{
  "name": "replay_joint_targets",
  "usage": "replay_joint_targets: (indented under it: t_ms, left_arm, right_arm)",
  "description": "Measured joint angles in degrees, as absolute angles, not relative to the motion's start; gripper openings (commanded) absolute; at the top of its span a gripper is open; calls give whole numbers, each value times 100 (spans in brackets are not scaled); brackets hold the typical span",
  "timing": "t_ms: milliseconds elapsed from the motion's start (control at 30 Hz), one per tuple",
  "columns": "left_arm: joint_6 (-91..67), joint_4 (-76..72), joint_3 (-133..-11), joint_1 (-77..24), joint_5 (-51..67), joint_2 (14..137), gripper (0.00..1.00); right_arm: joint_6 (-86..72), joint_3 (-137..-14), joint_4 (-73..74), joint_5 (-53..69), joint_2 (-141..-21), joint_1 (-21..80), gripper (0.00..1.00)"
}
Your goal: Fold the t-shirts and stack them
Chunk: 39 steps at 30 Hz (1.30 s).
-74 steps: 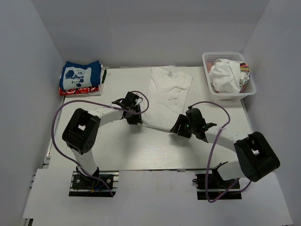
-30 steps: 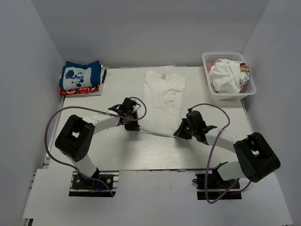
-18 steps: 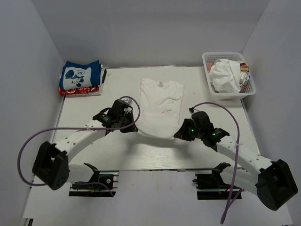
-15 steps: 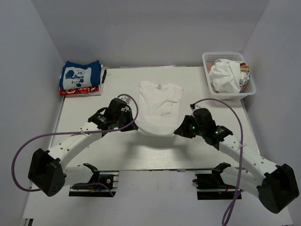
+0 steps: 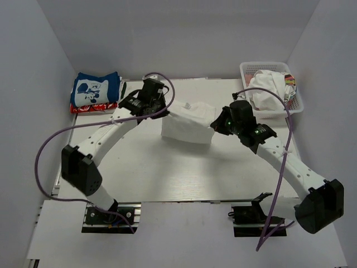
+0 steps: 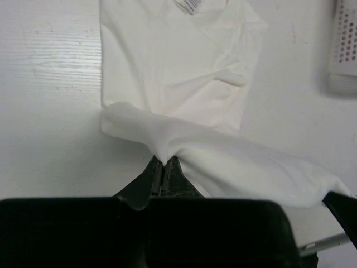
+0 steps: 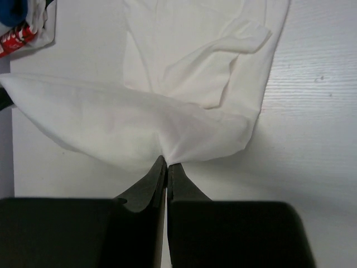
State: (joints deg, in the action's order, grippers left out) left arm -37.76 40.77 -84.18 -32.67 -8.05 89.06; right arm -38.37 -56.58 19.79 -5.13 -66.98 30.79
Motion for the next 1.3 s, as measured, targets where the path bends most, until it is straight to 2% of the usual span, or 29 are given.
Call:
replay_joint_targets:
  t_ms: [200, 733, 833, 867, 900, 933, 967, 1000, 1167, 1300]
  left_arm:
    - [-3791, 4563, -9769, -3068, -1026, 10294, 0]
    - [-3505, 4934, -12239, -2386, -620, 12759, 0]
    - [-3461, 4797, -12532, -2311, -552, 13144, 14]
    - [-3430, 4716, -12556, -2287, -510, 13240, 38]
    - [-3371, 4609, -12564, -2255, -451, 13329, 63]
    - [-3317, 4504, -12571, -2222, -408, 13408, 88]
    - [-3301, 4401, -12597, -2182, -357, 13502, 100]
    - [-3264, 4300, -12637, -2141, -298, 13600, 100]
    - [-3074, 3964, -12884, -1997, -97, 13957, 100]
    - [-2722, 3527, -12344, -1962, 3, 13729, 100]
  right_arm:
    - [-3706, -6139, 1909, -397, -7553, 2589, 0]
    - [-3680, -7653, 1321, 1173, -10062, 1531, 0]
    - [-3677, -8143, 1326, 1267, -10665, 1435, 0]
    - [-3682, -8324, 1350, 1275, -10881, 1411, 0]
    - [-3686, -8506, 1361, 1273, -11087, 1385, 29]
    - [-3701, -8720, 1385, 1232, -11345, 1358, 50]
    - [-3712, -8899, 1411, 1188, -11548, 1341, 70]
    - [-3686, -9105, 1448, 1144, -11780, 1313, 90]
    - [-3448, -9712, 1632, 1028, -12339, 1247, 90]
    - [-3192, -9623, 1540, 1026, -12215, 1251, 90]
